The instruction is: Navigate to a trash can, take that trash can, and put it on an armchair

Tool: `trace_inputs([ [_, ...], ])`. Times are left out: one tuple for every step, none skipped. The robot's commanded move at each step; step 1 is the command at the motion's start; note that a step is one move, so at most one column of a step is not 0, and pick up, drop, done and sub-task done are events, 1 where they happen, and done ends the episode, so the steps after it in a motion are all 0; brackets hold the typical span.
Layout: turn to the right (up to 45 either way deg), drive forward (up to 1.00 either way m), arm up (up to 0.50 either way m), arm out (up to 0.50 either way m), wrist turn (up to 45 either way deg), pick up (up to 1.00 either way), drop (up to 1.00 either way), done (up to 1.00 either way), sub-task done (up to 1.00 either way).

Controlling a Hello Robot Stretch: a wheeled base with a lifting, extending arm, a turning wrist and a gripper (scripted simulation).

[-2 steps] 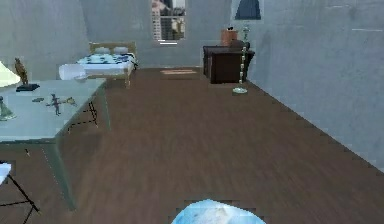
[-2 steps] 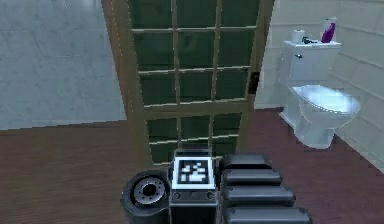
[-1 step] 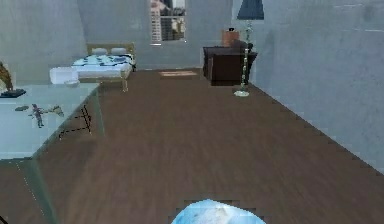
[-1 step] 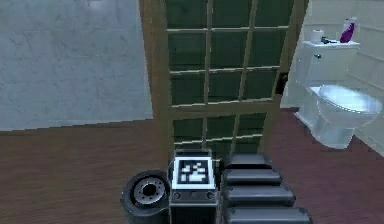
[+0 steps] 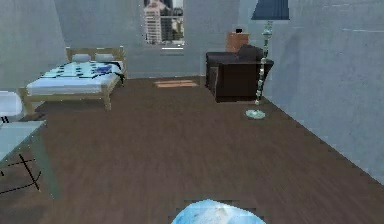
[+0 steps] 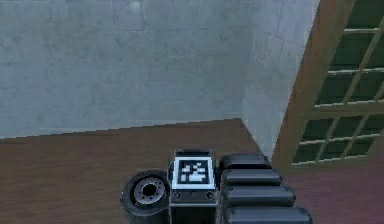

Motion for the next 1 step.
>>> trace_inputs([
  [-3.0,0.0,0.0,0.0,0.0,0.0,0.0,0.0,0.0],
])
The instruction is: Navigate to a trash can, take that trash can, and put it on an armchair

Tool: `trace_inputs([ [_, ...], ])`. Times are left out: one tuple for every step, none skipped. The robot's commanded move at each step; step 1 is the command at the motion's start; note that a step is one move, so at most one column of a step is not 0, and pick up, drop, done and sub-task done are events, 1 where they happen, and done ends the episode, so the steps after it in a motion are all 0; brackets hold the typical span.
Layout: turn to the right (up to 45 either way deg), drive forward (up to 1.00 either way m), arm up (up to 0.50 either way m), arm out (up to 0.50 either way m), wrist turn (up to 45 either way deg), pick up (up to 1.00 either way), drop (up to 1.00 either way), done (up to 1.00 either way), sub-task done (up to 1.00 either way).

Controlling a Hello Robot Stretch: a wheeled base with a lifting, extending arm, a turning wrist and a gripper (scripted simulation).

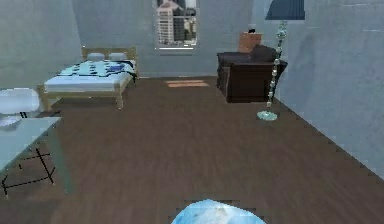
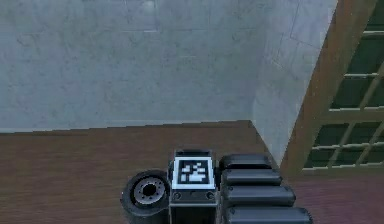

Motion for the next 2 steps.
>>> trace_inputs([
  [0.0,1.0,0.0,0.0,0.0,0.0,0.0,0.0,0.0],
  [0.0,1.0,0.0,0.0,0.0,0.0,0.0,0.0,0.0],
])
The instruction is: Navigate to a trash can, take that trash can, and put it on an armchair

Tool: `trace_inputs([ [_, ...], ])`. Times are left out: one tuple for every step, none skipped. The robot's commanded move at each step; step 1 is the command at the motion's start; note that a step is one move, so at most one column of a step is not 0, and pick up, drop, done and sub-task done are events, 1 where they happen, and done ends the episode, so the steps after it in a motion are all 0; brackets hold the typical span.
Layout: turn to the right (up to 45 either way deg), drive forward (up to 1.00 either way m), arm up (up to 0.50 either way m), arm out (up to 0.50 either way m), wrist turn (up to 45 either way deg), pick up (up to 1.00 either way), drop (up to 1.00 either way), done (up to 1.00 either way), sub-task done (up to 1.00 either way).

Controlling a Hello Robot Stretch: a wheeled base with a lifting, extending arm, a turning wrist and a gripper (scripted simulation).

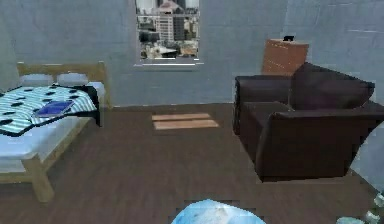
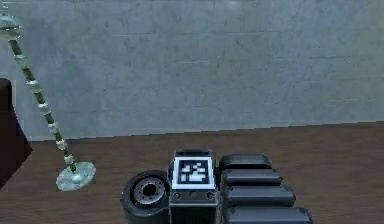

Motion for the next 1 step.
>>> trace_inputs([
  [0.0,1.0,0.0,0.0,0.0,0.0,0.0,0.0,0.0],
])
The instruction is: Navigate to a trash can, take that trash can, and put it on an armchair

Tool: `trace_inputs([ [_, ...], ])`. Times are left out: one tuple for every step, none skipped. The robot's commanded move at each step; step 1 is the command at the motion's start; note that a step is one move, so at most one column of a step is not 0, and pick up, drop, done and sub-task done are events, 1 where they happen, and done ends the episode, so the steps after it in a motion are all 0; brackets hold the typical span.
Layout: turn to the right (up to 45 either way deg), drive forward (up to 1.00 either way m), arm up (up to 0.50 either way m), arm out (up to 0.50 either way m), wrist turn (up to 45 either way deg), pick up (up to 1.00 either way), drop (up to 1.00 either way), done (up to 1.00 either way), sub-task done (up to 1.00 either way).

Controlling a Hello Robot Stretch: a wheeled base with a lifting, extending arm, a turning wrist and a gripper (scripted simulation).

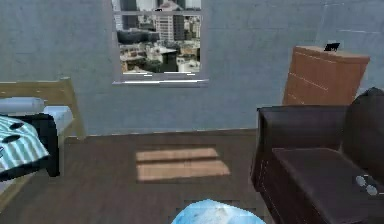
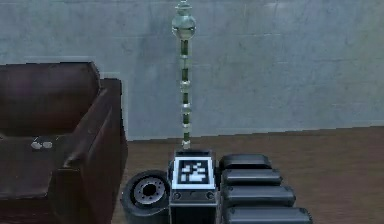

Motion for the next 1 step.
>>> trace_inputs([
  [0.0,1.0,0.0,0.0,0.0,0.0,0.0,0.0,0.0],
])
